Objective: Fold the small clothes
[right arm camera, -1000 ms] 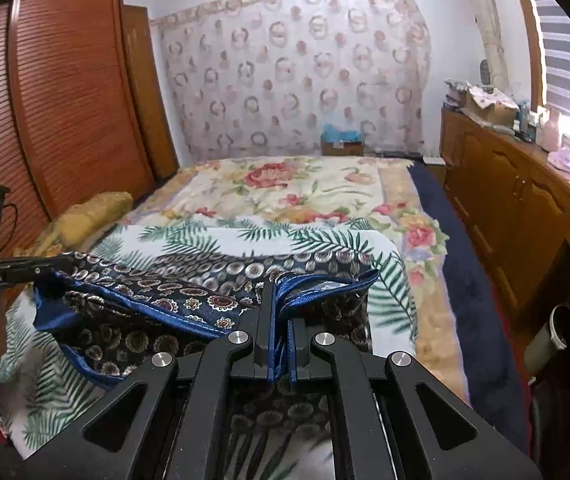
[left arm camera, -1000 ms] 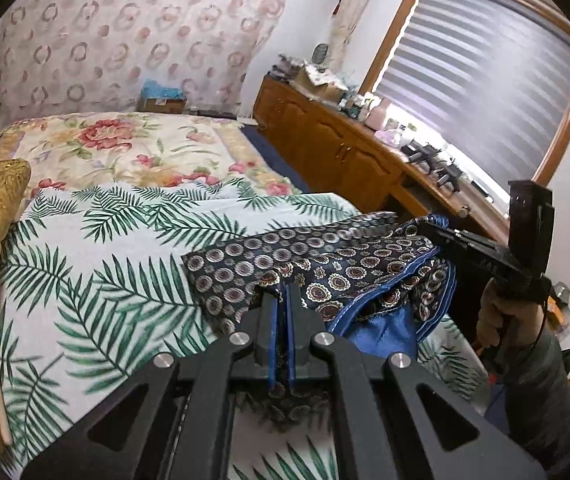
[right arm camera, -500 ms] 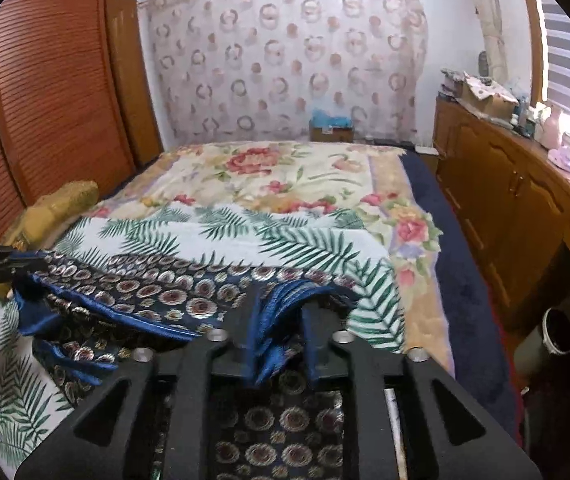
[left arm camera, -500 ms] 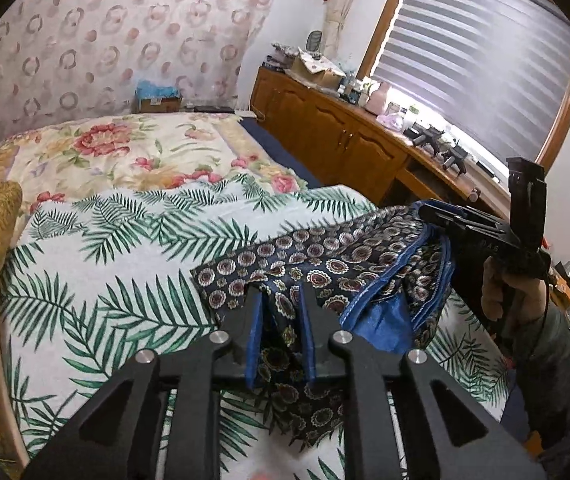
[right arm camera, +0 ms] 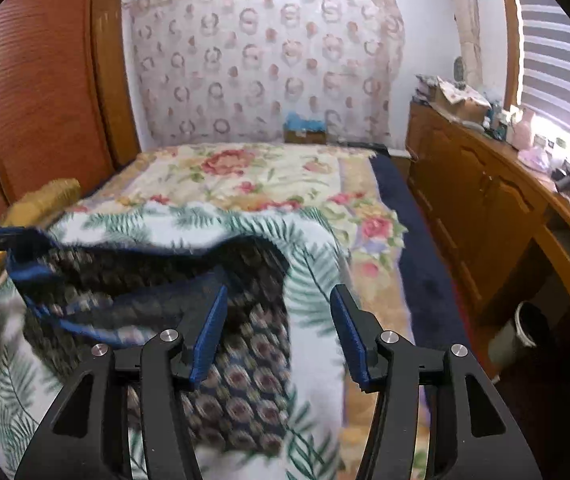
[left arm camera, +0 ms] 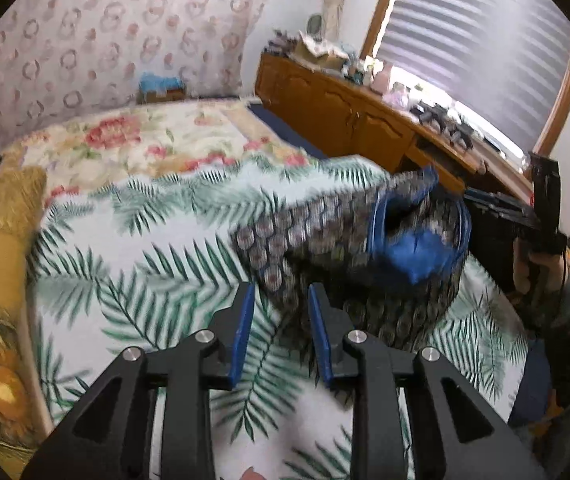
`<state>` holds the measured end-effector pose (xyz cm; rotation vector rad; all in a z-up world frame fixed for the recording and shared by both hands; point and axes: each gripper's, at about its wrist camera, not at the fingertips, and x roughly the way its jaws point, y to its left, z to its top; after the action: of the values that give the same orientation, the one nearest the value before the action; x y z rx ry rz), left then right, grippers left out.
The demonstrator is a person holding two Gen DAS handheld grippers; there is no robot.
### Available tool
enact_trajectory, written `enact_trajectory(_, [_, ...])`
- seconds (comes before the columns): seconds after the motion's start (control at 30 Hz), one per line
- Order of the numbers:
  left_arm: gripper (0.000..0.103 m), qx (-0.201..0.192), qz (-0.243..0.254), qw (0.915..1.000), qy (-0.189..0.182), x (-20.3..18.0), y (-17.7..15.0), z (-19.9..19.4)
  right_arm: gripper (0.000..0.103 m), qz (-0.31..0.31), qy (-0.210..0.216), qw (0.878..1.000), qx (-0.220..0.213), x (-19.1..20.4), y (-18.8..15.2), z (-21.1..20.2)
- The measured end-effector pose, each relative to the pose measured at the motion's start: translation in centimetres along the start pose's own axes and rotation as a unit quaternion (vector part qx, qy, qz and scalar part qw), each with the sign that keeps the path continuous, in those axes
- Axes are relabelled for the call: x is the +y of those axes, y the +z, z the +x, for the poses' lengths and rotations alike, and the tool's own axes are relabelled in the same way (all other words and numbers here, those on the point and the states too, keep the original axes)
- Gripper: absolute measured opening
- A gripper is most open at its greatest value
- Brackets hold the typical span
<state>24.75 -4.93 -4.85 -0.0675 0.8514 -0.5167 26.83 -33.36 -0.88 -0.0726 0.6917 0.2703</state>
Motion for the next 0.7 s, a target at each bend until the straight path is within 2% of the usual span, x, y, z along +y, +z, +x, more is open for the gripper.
enact_trajectory(0.2, [0.027, 0.027, 0.006, 0.9994, -0.02, -1.0, -0.7, 2.1, 0.055, -0.013, 0.019, 0.999, 0.04, 0.5, -1.6, 1.9])
enact_trajectory(0.3, [0.028, 0.021, 0.011, 0.9995, -0.021, -1.7, 0.3, 2.7, 0.055, -0.028, 0.042, 0.997, 0.051, 1.9, -1.2, 3.4])
enact_trajectory(0.43, [0.03, 0.011, -0.008, 0.9996, -0.024, -1.3, 2.0, 3.4, 0.062, -0.034, 0.048, 0.997, 0.054, 2.6, -0.2, 5.3])
enact_trajectory(0.57, [0.032, 0.006, -0.03, 0.9994, -0.016, 0.0, 3.3, 4.1, 0.063, -0.025, 0.049, 0.997, 0.049, 2.4, 1.3, 6.9])
enact_trajectory(0.7, [0.032, 0.011, -0.049, 0.9986, 0.02, 1.3, 3.8, 5.2, 0.064, -0.004, 0.022, 0.998, 0.055, 1.3, 2.0, 8.2])
